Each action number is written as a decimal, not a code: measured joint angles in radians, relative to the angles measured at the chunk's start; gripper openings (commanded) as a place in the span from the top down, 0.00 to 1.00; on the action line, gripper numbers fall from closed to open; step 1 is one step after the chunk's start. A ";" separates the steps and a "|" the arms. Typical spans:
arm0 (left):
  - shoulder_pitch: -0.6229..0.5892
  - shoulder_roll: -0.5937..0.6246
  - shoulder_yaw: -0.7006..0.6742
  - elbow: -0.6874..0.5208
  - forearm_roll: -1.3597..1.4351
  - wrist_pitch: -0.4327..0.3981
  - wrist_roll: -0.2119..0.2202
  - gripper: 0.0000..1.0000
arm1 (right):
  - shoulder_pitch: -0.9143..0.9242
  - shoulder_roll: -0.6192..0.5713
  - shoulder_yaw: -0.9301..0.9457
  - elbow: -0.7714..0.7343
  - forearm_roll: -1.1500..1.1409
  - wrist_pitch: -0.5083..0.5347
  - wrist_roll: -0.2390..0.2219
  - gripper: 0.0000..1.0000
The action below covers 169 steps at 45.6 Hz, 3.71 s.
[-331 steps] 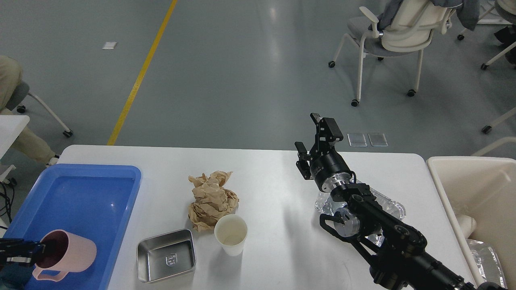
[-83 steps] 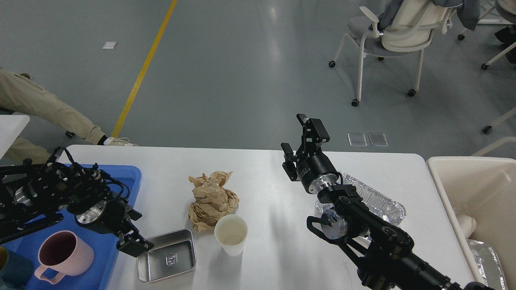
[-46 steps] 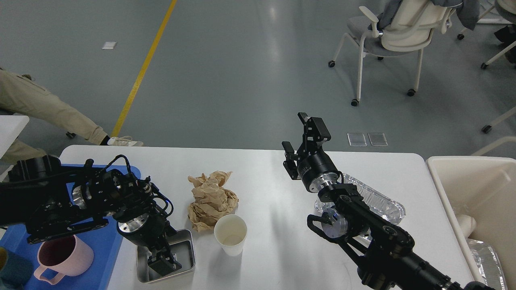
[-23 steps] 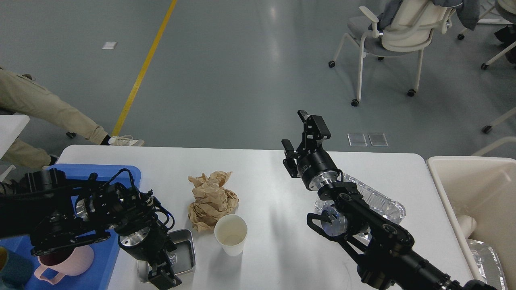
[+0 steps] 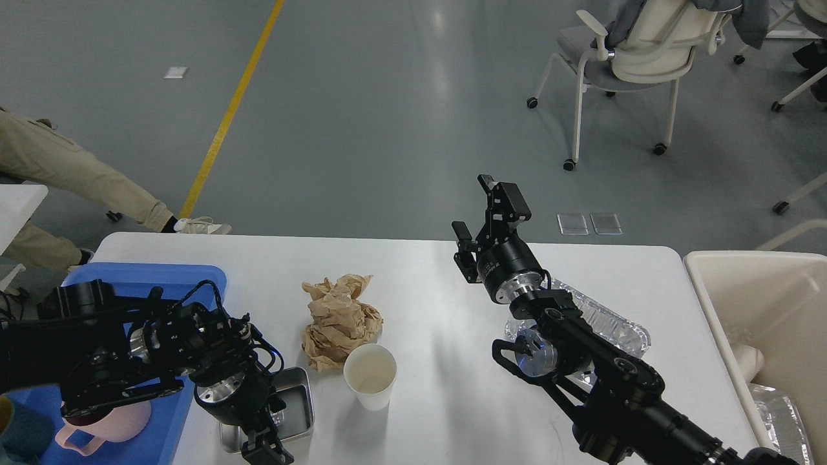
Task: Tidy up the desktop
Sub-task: 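Lift the metal tin with the left gripper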
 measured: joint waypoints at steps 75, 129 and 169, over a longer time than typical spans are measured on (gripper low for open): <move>0.040 -0.069 0.033 0.092 0.080 0.078 -0.084 0.42 | -0.002 -0.003 0.003 -0.002 0.000 0.000 0.008 0.00; 0.036 -0.033 0.035 0.124 0.103 0.084 -0.092 1.00 | -0.003 -0.003 0.003 -0.005 0.000 0.000 0.008 0.00; -0.055 0.135 -0.053 0.053 0.094 0.094 -0.118 1.00 | 0.003 0.003 0.003 -0.009 0.000 0.002 0.008 0.00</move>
